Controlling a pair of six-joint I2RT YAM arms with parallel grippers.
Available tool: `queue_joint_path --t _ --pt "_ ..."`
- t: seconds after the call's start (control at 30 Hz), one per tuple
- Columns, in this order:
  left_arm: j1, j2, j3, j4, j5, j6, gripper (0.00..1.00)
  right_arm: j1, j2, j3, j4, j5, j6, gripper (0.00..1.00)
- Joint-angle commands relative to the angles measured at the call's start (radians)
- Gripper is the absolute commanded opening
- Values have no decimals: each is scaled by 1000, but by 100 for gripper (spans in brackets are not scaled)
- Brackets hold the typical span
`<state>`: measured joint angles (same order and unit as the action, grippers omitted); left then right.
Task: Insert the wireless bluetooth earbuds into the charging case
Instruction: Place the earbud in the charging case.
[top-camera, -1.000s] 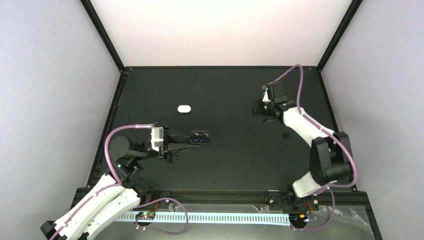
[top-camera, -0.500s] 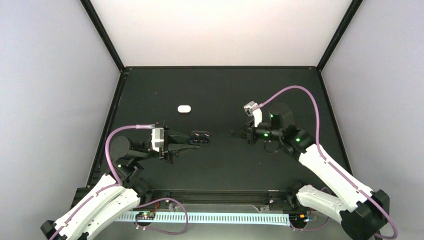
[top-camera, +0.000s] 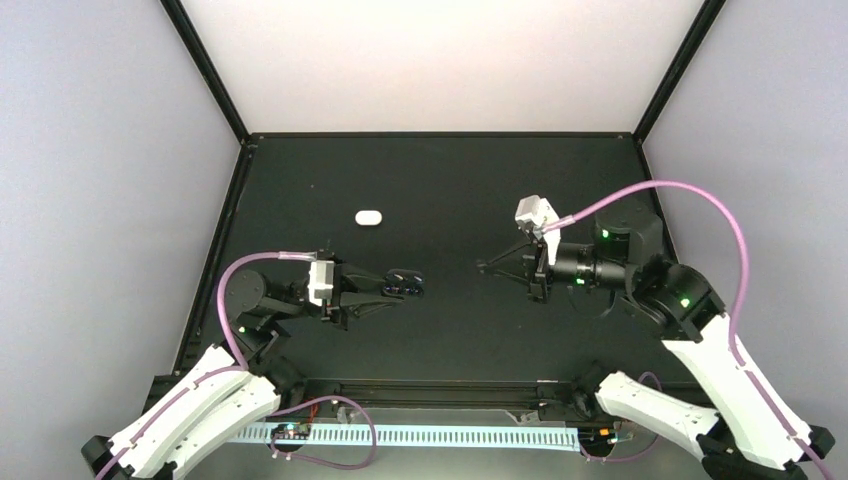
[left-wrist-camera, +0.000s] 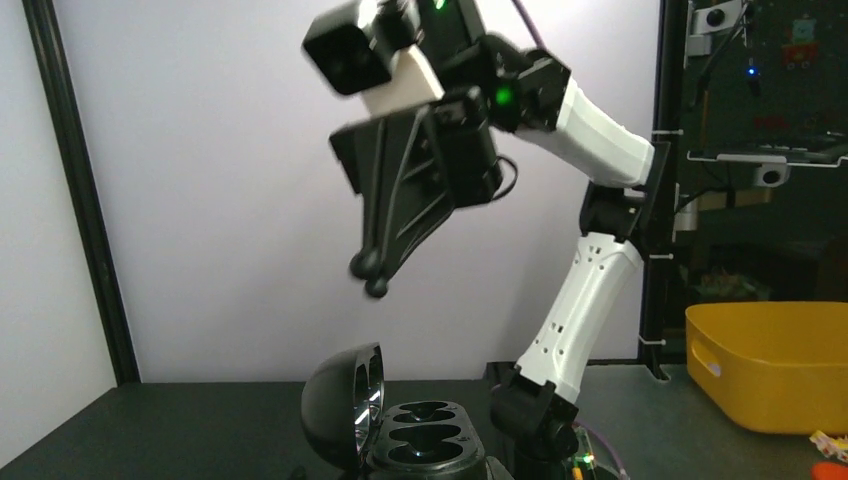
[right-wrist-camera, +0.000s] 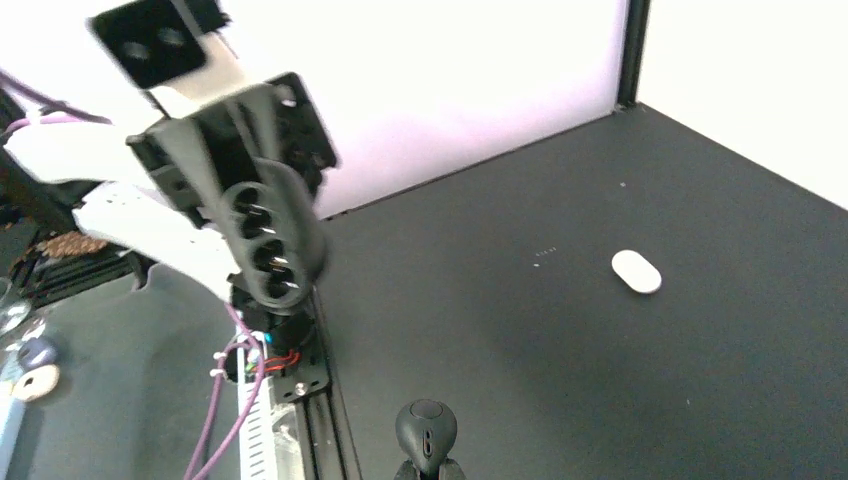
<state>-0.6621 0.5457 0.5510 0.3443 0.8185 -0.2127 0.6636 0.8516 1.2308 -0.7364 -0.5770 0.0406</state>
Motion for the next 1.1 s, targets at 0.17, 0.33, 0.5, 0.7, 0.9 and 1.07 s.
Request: queue_joint_path --t 0.17,0.33,0.5,0.7,0.9,1.07 --pt "-11 23 16 -4 79 55 2 276 111 322 -360 277 -149 1" --pt "-13 54 32 -21 136 67 2 363 170 393 -403 252 -150 1" --pt "-15 97 59 -40 230 71 2 428 238 406 -423 236 -149 1" --pt "-21 104 63 -41 244 73 2 454 275 422 -415 225 -146 1" --pt "-25 111 66 -42 252 72 2 519 331 455 -430 250 -156 1" --pt "-27 111 66 -47 250 77 2 540 362 477 -433 278 -165 1"
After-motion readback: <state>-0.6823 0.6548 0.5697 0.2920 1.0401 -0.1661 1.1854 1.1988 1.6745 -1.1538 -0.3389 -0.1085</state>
